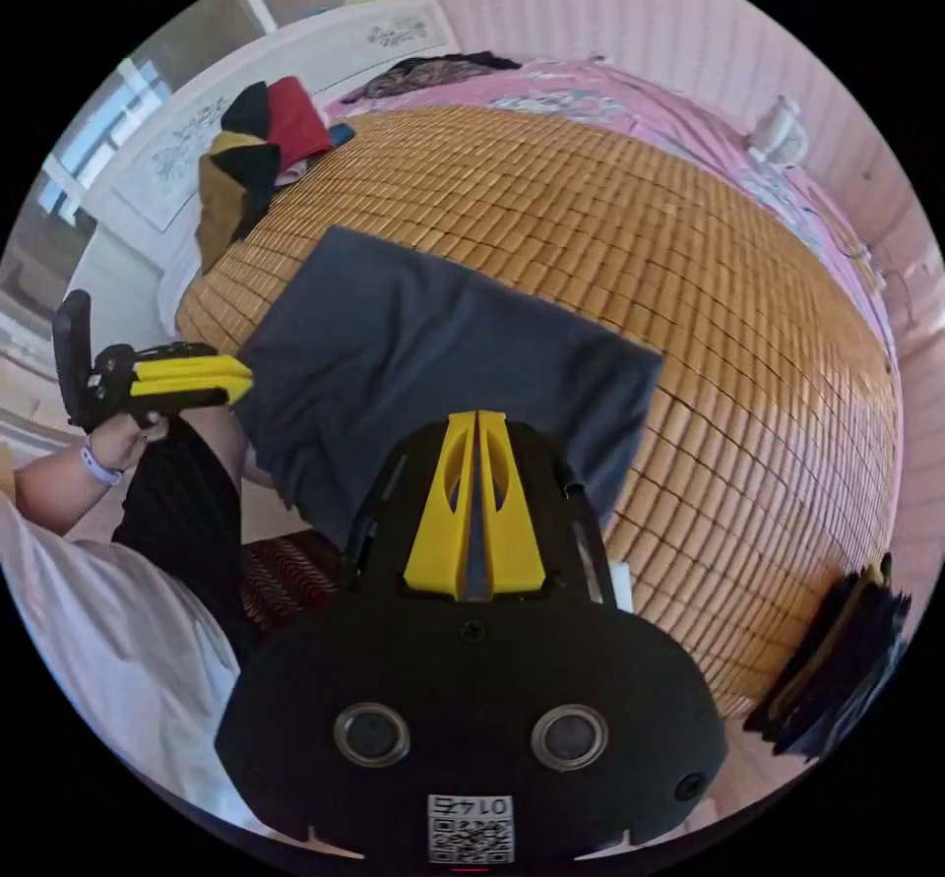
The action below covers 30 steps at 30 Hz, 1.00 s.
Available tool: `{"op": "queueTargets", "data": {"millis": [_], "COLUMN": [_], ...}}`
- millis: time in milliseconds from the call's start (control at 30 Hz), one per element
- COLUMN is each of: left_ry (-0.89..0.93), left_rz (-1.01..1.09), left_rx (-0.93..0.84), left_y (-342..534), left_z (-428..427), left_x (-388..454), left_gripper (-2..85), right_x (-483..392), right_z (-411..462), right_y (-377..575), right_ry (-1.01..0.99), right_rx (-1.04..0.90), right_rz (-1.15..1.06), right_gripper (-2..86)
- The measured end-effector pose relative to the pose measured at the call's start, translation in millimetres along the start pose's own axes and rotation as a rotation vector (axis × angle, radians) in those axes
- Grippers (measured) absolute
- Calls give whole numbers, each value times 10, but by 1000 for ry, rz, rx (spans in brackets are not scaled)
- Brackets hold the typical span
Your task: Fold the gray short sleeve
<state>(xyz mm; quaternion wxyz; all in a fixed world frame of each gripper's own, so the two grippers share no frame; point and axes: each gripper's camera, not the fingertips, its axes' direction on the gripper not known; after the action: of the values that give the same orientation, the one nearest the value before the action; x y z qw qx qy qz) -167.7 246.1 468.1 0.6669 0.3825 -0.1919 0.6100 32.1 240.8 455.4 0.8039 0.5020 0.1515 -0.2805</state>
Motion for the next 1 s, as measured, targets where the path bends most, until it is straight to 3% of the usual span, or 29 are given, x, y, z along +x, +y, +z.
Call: {"op": "queueTargets", "data": {"millis": [233,367,433,600,700,833,1000], "left_ry": [47,96,109,96,126,173,233], "left_rz": [101,137,143,177,180,260,377], "left_rx": [-168,-122,-135,-141,-117,-36,-35], "left_y": [-240,-200,-227,-249,-264,-307,-552], "left_z": [672,668,667,628,512,383,479], "left_x": [470,485,500,598,647,835,1290], "left_gripper": [-6,-9,-8,10,47,80,117], "right_x": [-516,-535,-461,-150,117,720,1155], "right_z": [825,968,887,932,599,-29,-127], "right_y": [-1188,-1415,-1519,-1540,-1247,-107,1255], "right_ry": [112,113,123,85,-8,-64,-93], "right_rx": [-227,-408,-393,-337,-179,20,-98], "right_rz": [-269,-435,-441,-295,-189,102,406], "right_gripper": [-4,-4,-4,-2,3,41,128]}}
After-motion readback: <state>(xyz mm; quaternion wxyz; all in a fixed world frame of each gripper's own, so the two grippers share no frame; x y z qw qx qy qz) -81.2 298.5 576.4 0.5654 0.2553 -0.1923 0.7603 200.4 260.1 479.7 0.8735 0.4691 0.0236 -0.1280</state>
